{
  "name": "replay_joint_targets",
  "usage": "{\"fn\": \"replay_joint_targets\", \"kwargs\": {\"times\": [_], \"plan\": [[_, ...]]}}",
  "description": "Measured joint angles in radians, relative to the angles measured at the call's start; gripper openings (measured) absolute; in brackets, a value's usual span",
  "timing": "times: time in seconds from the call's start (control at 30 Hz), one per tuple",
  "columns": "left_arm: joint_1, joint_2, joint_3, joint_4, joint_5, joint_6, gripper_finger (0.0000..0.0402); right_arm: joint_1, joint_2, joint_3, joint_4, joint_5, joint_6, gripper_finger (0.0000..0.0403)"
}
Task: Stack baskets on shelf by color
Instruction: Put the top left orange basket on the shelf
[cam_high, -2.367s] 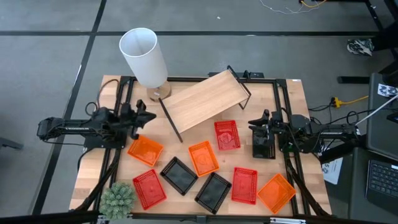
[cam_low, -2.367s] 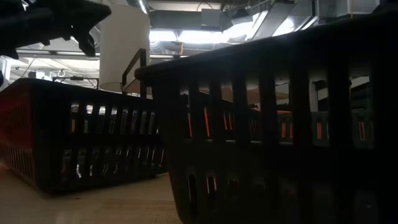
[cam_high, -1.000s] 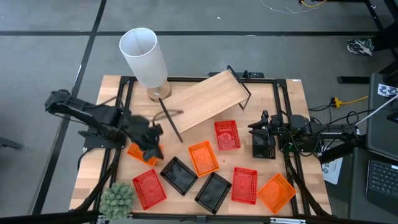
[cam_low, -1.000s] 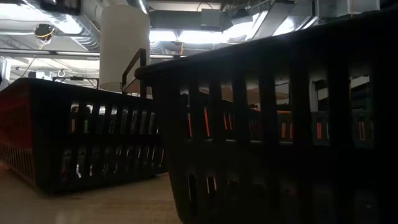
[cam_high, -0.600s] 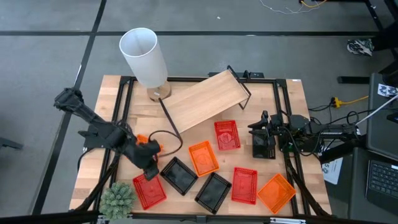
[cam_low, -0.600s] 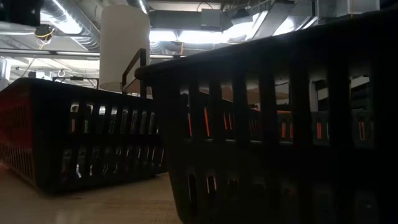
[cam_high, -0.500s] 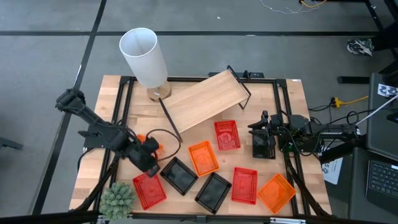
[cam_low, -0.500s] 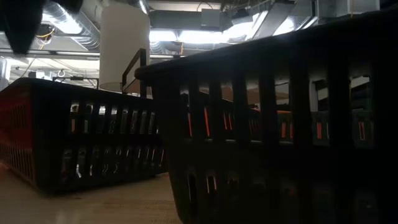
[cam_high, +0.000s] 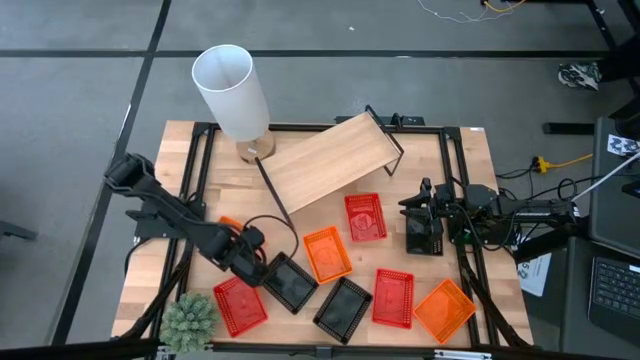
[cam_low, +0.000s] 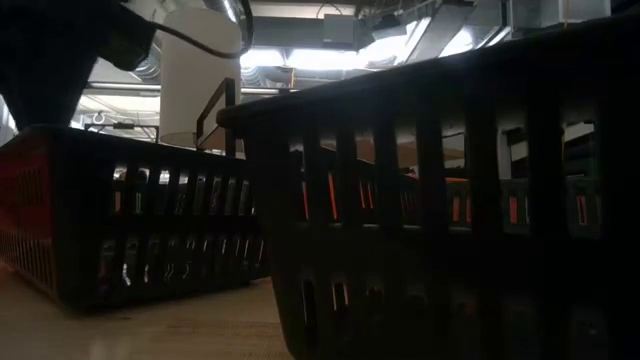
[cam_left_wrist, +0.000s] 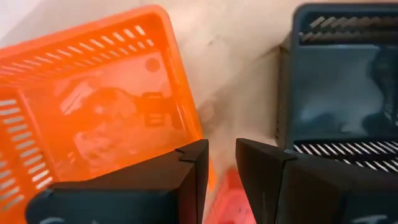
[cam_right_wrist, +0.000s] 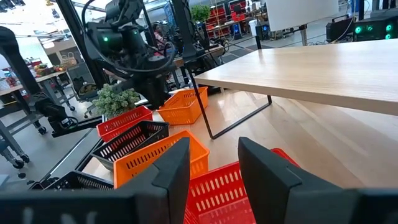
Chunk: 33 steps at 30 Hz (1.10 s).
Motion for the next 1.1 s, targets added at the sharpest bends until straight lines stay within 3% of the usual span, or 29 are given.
{"fn": "replay_joint_targets", "kwargs": {"times": [0.57,1.1], "plan": [[0.058,0.029,-0.003,-0.033,-0.049,-0.071,0.0073,0.0,0.0,0.0,0.0,-0.001,0.001,0.0136],[0.056,0.142,-0.004,-0.02,0.003,-0.072,0.0073,0.0,0.006,0.0,0.001,-0.012,0.001,0.0136]]}}
